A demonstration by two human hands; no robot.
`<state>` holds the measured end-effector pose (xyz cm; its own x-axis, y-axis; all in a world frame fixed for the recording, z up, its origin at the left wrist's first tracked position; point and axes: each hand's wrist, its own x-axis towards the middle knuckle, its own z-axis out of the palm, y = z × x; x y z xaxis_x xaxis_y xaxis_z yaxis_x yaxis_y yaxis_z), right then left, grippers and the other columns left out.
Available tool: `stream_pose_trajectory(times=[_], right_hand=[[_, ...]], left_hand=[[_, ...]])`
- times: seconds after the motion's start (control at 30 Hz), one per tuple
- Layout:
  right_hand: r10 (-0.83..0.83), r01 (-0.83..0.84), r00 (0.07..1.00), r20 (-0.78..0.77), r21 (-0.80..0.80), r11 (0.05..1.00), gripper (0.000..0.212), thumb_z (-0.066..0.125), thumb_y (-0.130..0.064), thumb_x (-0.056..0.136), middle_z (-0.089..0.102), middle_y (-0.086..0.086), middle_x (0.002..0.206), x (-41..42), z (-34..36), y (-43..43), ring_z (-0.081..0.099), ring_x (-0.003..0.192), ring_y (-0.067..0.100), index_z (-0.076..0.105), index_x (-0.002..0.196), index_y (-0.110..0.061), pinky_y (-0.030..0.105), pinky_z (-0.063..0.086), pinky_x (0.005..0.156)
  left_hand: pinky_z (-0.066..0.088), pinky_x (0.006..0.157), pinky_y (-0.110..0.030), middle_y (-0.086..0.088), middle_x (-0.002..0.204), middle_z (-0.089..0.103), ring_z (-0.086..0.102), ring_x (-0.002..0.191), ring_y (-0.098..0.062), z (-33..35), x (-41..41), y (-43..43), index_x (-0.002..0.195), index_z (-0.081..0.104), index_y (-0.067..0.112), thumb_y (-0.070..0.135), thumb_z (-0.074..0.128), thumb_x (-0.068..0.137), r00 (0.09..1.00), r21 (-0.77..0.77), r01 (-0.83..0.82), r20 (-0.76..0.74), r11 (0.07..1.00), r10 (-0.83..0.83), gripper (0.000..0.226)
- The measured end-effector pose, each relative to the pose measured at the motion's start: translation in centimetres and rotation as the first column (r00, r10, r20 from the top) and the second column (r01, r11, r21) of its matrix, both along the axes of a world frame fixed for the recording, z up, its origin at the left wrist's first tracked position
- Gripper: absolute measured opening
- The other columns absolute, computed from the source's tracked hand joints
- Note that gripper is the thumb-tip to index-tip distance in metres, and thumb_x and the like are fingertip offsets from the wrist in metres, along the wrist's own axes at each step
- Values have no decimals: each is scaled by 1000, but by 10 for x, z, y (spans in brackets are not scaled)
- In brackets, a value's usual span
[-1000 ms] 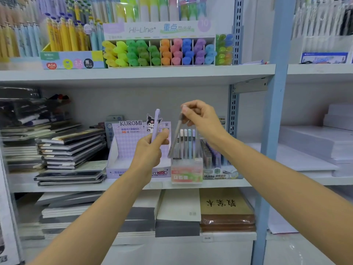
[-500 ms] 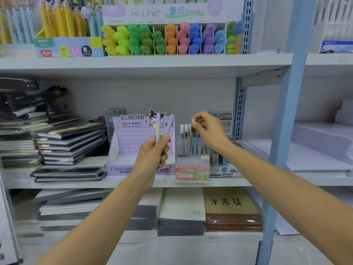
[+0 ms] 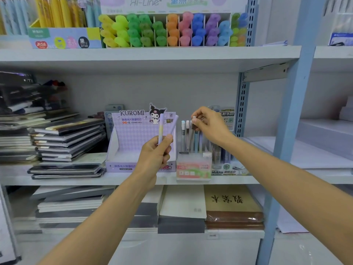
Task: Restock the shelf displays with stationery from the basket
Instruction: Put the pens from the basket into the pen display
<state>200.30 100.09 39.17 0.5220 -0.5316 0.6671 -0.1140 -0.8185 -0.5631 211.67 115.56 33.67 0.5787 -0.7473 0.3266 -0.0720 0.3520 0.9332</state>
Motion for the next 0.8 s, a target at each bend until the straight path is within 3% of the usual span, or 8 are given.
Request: stream_pose_trajectory(times=[0.13, 0.3, 0.47, 0.57, 0.67, 0.8], right_hand=[[20, -19, 999, 30, -37, 999, 14, 60, -11, 92, 68, 5, 85, 5, -6, 2, 67, 77, 22, 55, 105, -12, 42, 56, 78], [-131, 130, 991, 5, -186, 974, 6, 69, -20, 87, 56, -2, 87, 12, -10, -5, 55, 76, 13, 67, 90, -16, 34, 50, 76], [-205, 176, 970, -130, -202, 963, 20, 61, -26, 93, 47, 2, 97, 3, -9, -3, 49, 89, 16, 71, 108, -16, 35, 46, 83], [-60, 59, 998, -10, -103, 993, 27, 56, -29, 96, 57, 4, 103, -8, -3, 12, 56, 86, 16, 66, 119, -16, 28, 47, 80], [260, -274, 959, 109, 147, 950, 32, 57, -25, 96, 66, 2, 100, -17, 6, 30, 64, 75, 11, 60, 125, -12, 28, 54, 71], [364, -401, 911, 194, 209, 892, 18, 64, -5, 90, 69, 11, 83, -23, 12, 38, 65, 67, 14, 67, 105, 4, 23, 57, 69]], left_hand=[[31, 40, -14, 5, 63, 42, 31, 46, -8, -2, -2, -2, 92, 59, 12, 32, 60, 94, 1000, 24, -6, 16, 1000, 6, 20], [32, 41, -14, 9, 58, 43, 32, 46, -7, -1, -1, -1, 91, 58, 12, 30, 62, 93, 999, 16, -20, 31, 1000, 19, 19], [31, 41, -15, 3, 64, 40, 31, 47, -9, -1, -4, 2, 93, 56, 11, 30, 63, 93, 999, 15, -23, 48, 1000, 23, 21], [31, 40, -14, 1, 64, 38, 30, 47, -9, -1, -7, 3, 90, 55, 10, 31, 63, 93, 996, 22, -26, 82, 999, 24, 22], [31, 40, -14, 3, 61, 36, 31, 45, -8, 1, -10, 4, 82, 54, 11, 29, 63, 93, 994, 28, -12, 107, 1000, 9, 23], [31, 38, -14, 9, 55, 45, 35, 44, -6, 7, -14, 5, 84, 62, 11, 25, 70, 87, 997, 15, 3, 79, 1000, -4, 17]])
